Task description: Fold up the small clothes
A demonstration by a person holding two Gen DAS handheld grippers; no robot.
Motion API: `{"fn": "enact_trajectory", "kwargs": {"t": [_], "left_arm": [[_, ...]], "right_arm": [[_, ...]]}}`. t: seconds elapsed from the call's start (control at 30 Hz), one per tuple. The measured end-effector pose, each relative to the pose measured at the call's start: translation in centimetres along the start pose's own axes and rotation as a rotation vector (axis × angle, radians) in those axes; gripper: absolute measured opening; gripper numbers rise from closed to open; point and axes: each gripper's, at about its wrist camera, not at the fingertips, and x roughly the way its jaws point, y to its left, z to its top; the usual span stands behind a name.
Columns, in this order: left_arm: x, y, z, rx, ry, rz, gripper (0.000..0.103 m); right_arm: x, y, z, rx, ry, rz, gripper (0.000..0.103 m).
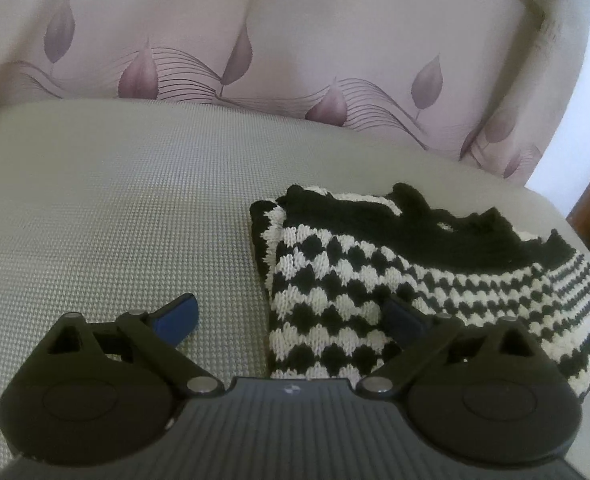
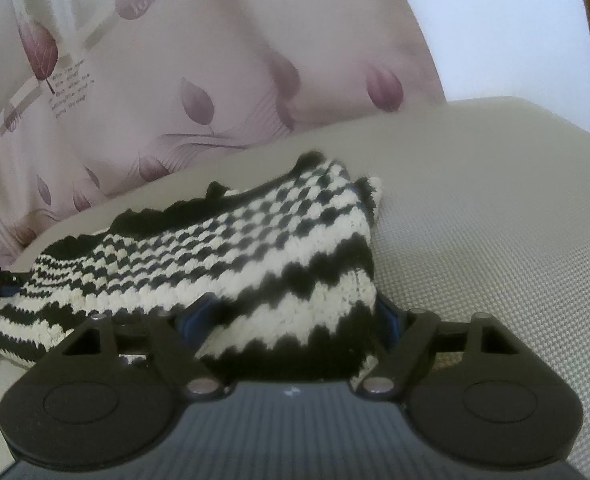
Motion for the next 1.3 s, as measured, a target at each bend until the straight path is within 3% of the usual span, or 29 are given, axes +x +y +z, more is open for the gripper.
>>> {"fn": "enact_trajectory", "kwargs": {"t": [0.53, 0.97, 1.3], "left_arm": [[0.1, -1.4, 0.2, 0.081, -0.022, 0.078, 0.103], [0.3, -1.7, 0.1, 0.101, -0.025, 0.087, 0.103], [0.8, -1.1, 0.3, 0.067, -0.009, 0.048, 0.103]], "right_arm": [[0.2, 0.5, 0.0, -0.032, 0.004, -0.015, 0.083], [0.3, 0.5, 0.0, -0.038, 0.003, -0.017, 0.083], [0.3, 0.6, 0.0, -0.038, 0.002, -0.017, 0.084]]}}
